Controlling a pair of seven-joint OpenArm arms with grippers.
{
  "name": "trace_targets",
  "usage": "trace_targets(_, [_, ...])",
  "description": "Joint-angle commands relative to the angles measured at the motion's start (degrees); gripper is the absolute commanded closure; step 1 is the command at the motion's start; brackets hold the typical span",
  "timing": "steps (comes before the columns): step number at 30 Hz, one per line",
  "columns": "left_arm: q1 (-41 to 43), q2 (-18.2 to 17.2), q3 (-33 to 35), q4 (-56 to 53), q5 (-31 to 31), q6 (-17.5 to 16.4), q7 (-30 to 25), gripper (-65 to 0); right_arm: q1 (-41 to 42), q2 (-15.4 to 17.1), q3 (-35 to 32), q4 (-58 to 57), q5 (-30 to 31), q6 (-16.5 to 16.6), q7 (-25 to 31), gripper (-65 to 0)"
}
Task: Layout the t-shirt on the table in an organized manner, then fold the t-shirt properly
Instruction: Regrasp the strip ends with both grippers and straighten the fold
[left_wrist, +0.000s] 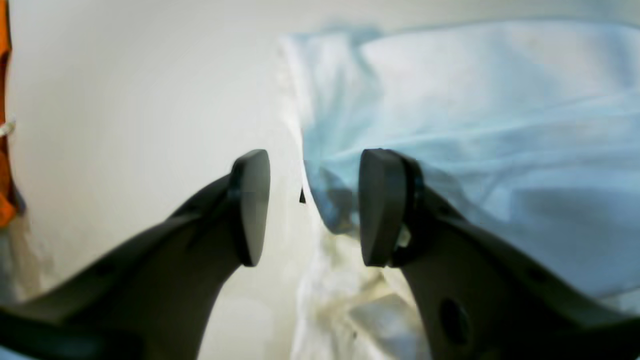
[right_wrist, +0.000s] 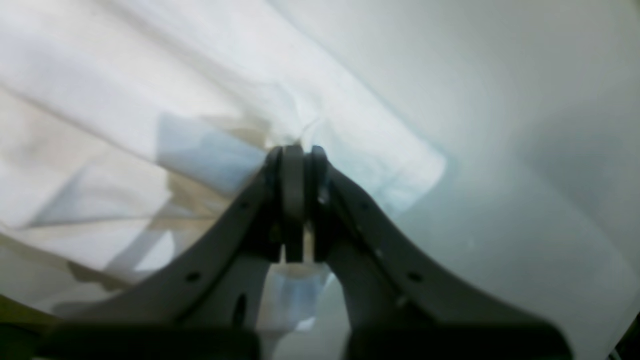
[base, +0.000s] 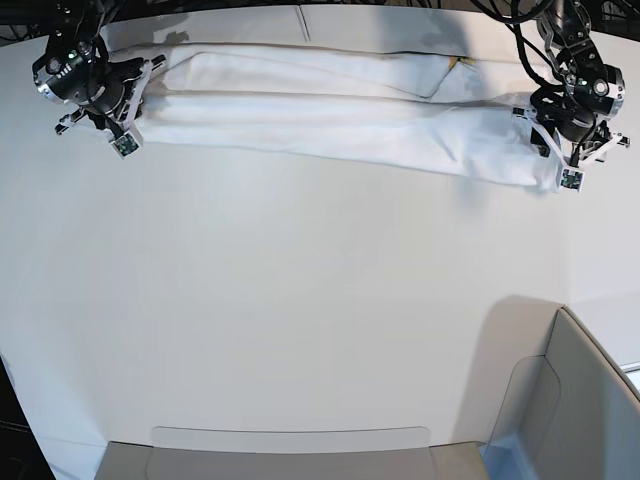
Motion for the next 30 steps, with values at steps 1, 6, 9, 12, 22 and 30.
trace_targets(1, [-0.2, -0.7, -0.3, 1.0, -0.1, 0.2, -0.8, -25.4, 0.5, 0.4, 0.3, 1.1, -1.5, 0.8, 0.3, -1.0])
trace_targets(6, [-0.1, -0.9, 2.8, 0.7, -0.1, 0.2, 1.9, -24.8, 1.2, -0.5, -0.1, 0.9, -3.1, 0.8, 0.3, -1.0])
trace_targets(9, [0.2, -2.3, 8.6, -0.1, -0.1, 0.2, 2.0, -24.7, 2.0, -0.6, -0.1, 0.8, -3.0, 0.8, 0.3, -1.0])
trace_targets(12, [0.5, -2.5, 12.6, -4.6, 0.6, 0.2, 1.9, -24.6, 2.9, -0.6, -0.1, 0.6, -3.4, 0.8, 0.2, -1.0])
trace_targets(22, [-13.3, -1.6, 12.3, -33.1, 9.5, 0.2, -4.6, -24.5, 6.2, -0.5, -0.1, -0.3, -3.5, 0.8, 0.1, -1.0])
trace_targets(30, [-23.4, -1.5, 7.7, -47.1, 9.5, 0.2, -10.4, -24.5, 10.7, -0.6, -0.8, -1.6, -3.4, 0.8, 0.1, -1.1])
